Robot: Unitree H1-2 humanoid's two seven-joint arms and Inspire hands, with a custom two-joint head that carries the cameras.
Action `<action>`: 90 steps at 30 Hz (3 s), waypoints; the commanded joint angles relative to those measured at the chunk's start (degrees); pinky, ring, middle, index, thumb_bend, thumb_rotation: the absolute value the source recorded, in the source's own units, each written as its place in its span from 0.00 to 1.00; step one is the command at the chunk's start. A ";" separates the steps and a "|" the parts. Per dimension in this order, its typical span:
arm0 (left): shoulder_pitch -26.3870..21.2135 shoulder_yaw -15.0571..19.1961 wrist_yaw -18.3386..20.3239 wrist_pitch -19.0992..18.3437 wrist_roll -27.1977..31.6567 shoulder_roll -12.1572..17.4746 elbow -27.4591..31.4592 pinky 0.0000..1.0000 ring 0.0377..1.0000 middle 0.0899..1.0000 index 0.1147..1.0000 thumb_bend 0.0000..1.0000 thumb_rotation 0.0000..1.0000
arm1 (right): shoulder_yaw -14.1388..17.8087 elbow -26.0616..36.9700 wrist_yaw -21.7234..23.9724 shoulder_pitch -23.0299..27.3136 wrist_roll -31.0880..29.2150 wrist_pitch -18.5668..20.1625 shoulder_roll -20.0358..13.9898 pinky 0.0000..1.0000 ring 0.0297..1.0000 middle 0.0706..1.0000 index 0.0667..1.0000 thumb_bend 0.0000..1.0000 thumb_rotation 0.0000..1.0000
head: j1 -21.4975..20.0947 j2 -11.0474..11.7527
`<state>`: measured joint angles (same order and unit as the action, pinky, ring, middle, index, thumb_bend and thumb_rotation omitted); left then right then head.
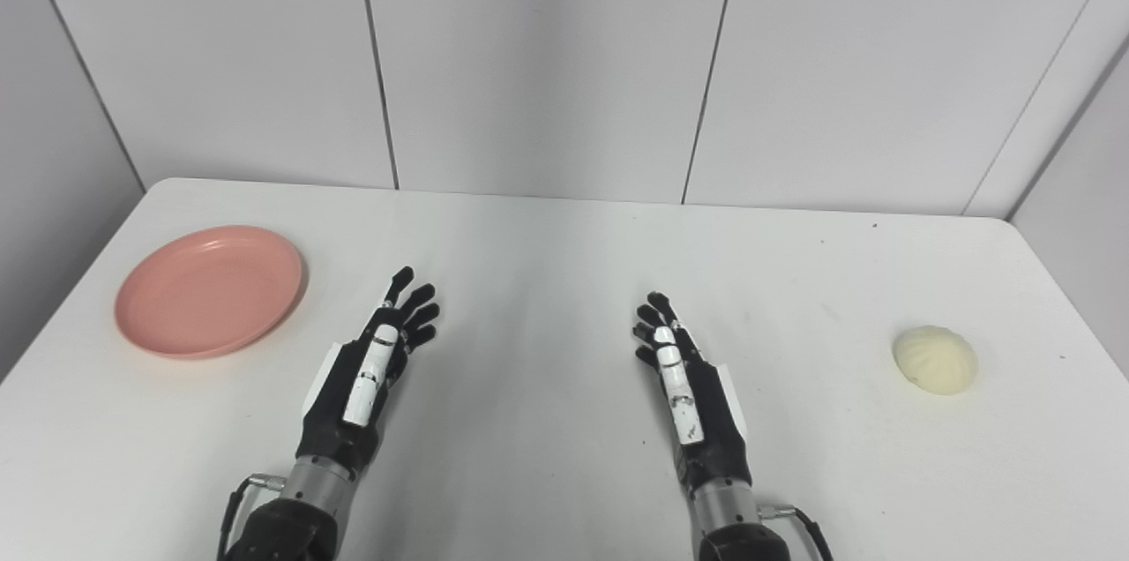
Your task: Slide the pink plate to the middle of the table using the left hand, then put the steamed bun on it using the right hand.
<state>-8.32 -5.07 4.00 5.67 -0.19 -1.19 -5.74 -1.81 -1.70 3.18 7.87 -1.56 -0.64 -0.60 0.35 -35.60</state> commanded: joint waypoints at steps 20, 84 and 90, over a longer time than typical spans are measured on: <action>-2.02 -1.16 -3.83 8.68 -3.41 -4.84 -16.72 0.93 0.93 0.94 0.96 0.39 1.00 | 2.65 -1.19 4.90 -0.33 -6.08 -2.29 -4.90 0.96 0.93 0.94 0.95 0.30 1.00 | 21.21 8.65; -12.63 6.74 -7.22 -5.88 -4.58 -3.63 24.32 0.91 0.91 0.92 0.91 0.47 1.00 | 3.90 -0.91 5.51 0.38 -8.15 -0.52 -5.65 1.00 0.96 0.97 0.99 0.27 1.00 | 24.10 9.57; -14.67 11.50 -9.59 -4.46 -3.73 -0.94 25.41 0.90 0.89 0.91 0.90 0.44 1.00 | 4.24 -1.29 5.96 0.48 -9.42 -0.86 -6.20 1.00 0.97 0.98 0.98 0.25 1.00 | 25.47 9.61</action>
<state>-20.71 5.90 -4.67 -0.57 -4.00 -2.69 17.50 1.97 -2.39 8.21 8.44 -10.68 -0.76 -6.07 25.40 -26.02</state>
